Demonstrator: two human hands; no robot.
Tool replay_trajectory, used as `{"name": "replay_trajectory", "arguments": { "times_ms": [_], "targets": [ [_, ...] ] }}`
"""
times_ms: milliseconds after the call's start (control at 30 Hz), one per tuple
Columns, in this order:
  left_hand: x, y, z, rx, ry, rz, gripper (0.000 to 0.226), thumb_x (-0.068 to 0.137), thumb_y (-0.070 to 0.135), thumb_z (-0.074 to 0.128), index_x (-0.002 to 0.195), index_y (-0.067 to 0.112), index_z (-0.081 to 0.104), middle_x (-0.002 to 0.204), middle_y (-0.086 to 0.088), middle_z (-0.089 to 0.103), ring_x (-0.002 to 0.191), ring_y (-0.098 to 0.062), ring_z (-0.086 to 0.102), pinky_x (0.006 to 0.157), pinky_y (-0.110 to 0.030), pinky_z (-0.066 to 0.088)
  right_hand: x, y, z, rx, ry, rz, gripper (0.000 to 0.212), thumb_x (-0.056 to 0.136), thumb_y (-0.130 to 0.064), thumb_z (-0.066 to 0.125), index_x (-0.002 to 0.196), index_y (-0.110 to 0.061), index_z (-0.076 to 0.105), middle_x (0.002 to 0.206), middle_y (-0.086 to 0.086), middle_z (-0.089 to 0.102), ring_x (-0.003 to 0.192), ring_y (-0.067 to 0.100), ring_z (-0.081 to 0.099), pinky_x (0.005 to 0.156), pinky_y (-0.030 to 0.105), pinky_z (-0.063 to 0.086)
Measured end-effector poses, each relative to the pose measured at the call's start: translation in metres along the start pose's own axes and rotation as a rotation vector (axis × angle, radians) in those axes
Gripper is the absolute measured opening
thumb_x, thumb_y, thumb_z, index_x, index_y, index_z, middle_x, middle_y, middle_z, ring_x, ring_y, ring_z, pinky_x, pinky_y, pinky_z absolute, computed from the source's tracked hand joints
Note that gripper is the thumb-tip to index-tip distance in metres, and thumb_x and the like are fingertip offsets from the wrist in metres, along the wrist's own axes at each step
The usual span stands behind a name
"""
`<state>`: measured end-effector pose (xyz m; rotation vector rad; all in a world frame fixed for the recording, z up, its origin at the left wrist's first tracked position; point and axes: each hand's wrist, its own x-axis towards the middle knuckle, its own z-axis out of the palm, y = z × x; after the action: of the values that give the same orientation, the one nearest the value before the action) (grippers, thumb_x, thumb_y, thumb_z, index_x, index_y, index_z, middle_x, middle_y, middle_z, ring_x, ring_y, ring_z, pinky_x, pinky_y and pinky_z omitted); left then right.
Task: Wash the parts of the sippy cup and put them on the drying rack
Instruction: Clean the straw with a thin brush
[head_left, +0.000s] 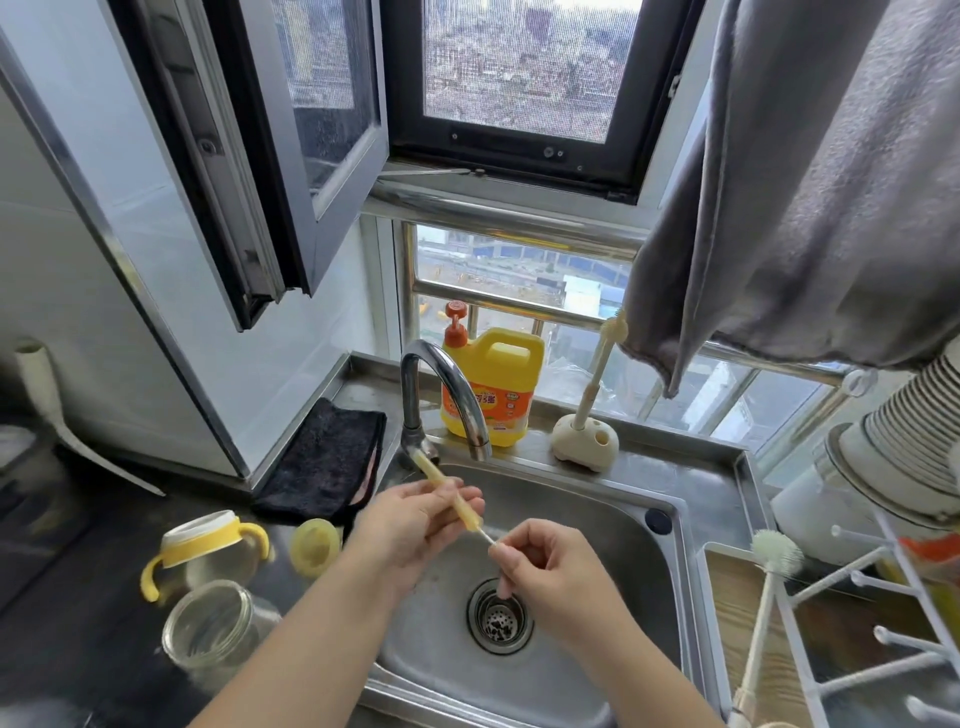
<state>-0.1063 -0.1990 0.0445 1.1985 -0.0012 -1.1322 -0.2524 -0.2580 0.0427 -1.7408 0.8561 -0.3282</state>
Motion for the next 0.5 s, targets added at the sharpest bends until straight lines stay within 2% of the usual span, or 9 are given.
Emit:
{"name": "replay_trajectory", "arguments": {
  "times_ms": [67,233,333,400,500],
  "targets": [
    [-0.005,-0.005,0.007,0.032,-0.049,-0.010,0.011,0.094,-0.003,0.048,0.093,-0.007,0.058,0.069,-0.014,0.072,0.060,-0.018,0.071,0.051,-0.025,0.056,0.003,-0.002,0.004,0.006,0.019,0.010,0.016,0.090,-0.012,0.062,0.074,-0.011,0.062,0.054,-0.002,0.062,0.047,0.002,0.050,0.053,0.013,0.037],
    [0.010,0.014,-0.011,-0.057,0.089,0.057,0.014,0.095,-0.003,0.046,0.092,-0.006,0.058,0.067,-0.013,0.071,0.058,-0.017,0.070,0.049,-0.024,0.056,-0.003,-0.004,-0.007,0.033,-0.086,0.007,0.013,0.089,-0.013,0.063,0.078,-0.009,0.065,0.055,-0.003,0.063,0.051,0.008,0.050,0.055,0.017,0.038],
    [0.000,0.002,0.005,0.018,-0.016,0.014,0.013,0.095,-0.003,0.047,0.093,-0.006,0.059,0.069,-0.013,0.072,0.060,-0.018,0.071,0.054,-0.025,0.058,0.005,-0.004,0.000,0.038,0.021,0.025,0.013,0.090,-0.013,0.062,0.077,-0.009,0.065,0.054,-0.003,0.062,0.046,0.001,0.048,0.050,0.012,0.036],
    [-0.003,-0.001,0.010,0.036,-0.049,0.014,0.012,0.094,-0.003,0.048,0.093,-0.006,0.059,0.071,-0.013,0.072,0.062,-0.018,0.071,0.055,-0.025,0.058,0.006,-0.004,0.004,0.043,0.036,0.039,0.013,0.090,-0.013,0.062,0.078,-0.009,0.065,0.054,-0.003,0.062,0.047,0.001,0.049,0.050,0.013,0.036],
    [0.009,0.015,-0.004,-0.042,0.053,0.050,0.012,0.094,-0.003,0.047,0.095,-0.007,0.059,0.071,-0.014,0.072,0.061,-0.018,0.071,0.051,-0.025,0.057,0.000,-0.006,-0.004,0.048,-0.088,0.010,0.012,0.090,-0.012,0.062,0.078,-0.009,0.064,0.055,-0.003,0.062,0.048,0.004,0.048,0.052,0.014,0.036]
  ]
}}
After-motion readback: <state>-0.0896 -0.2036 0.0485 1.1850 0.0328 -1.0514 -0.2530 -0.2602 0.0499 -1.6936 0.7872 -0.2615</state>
